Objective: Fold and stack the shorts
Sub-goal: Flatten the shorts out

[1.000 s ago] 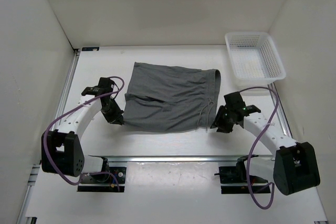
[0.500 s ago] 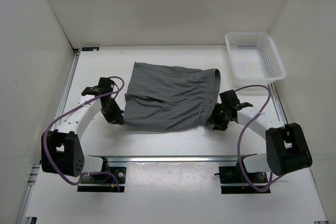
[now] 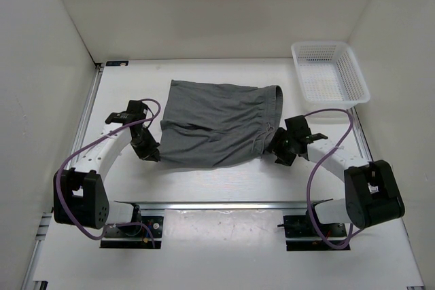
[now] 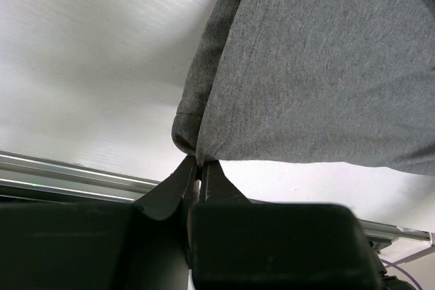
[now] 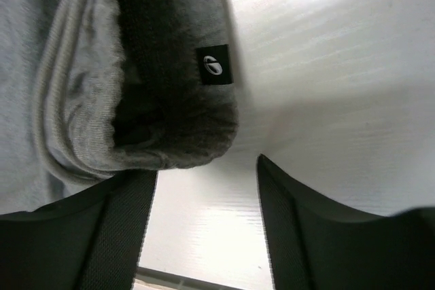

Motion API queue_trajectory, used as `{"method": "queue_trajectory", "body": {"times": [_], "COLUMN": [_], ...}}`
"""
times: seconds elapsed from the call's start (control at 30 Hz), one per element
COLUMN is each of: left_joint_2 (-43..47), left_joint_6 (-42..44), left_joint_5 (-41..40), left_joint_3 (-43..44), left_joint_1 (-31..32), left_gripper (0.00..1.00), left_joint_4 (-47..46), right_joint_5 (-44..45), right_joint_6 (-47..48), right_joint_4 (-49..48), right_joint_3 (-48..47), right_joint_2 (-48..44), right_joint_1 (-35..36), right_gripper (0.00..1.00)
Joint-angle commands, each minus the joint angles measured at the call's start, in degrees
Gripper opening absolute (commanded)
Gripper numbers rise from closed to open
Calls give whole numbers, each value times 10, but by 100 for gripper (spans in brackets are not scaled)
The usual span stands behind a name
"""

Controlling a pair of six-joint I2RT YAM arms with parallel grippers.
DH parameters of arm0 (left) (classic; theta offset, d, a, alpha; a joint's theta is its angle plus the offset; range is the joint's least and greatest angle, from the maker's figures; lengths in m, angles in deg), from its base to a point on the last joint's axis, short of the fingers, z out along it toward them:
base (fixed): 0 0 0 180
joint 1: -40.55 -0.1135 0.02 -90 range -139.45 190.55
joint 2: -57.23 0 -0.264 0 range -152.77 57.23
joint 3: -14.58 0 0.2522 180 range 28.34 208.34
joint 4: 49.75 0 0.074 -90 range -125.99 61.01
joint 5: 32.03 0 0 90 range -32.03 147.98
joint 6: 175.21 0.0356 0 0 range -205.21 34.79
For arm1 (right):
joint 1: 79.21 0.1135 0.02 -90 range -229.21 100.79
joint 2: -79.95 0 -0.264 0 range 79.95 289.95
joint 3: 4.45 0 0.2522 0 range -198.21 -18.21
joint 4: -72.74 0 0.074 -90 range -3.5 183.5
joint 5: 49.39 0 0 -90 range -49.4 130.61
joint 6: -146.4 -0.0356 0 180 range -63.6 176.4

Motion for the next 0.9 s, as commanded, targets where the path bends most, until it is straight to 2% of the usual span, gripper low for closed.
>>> {"method": "queue_trajectory", "body": {"times": [0.0,0.1,0.17,0.27,0.33,0.37,0.47,0.63,0.87], "left_joint_2": [20,20,20,20,20,20,20,15,9], "left_joint_6": [6,6,6,6,11,11,11,11,11], "left_joint_5": [2,2,2,2,2,2,-3,-3,-3], "left_joint_3": [6,1,1,1,1,1,6,6,6], "left_joint_1": [-2,-2,-2,-2,-2,-2,-2,-2,-2], "left_gripper": [10,10,10,10,10,10,10,10,10], "left_joint_4": [-2,-2,-2,-2,-2,-2,-2,-2,-2], "right_joint_5": [10,26,45,82,87,87,87,77,61], "right_joint_6": [-23,-38,-43,-43,-43,-43,-38,-38,-43], "right_joint_4": [-51,-96,-109,-127,-135,-142,-157,-188,-215], "right_joint_3": [3,15,21,21,21,21,21,37,44], "right_joint_2": [5,12,19,25,19,10,3,-9,9], "right_joint_1": [1,1,1,1,1,1,1,1,1], "right_gripper": [64,55,43,38,38,45,55,63,64]}}
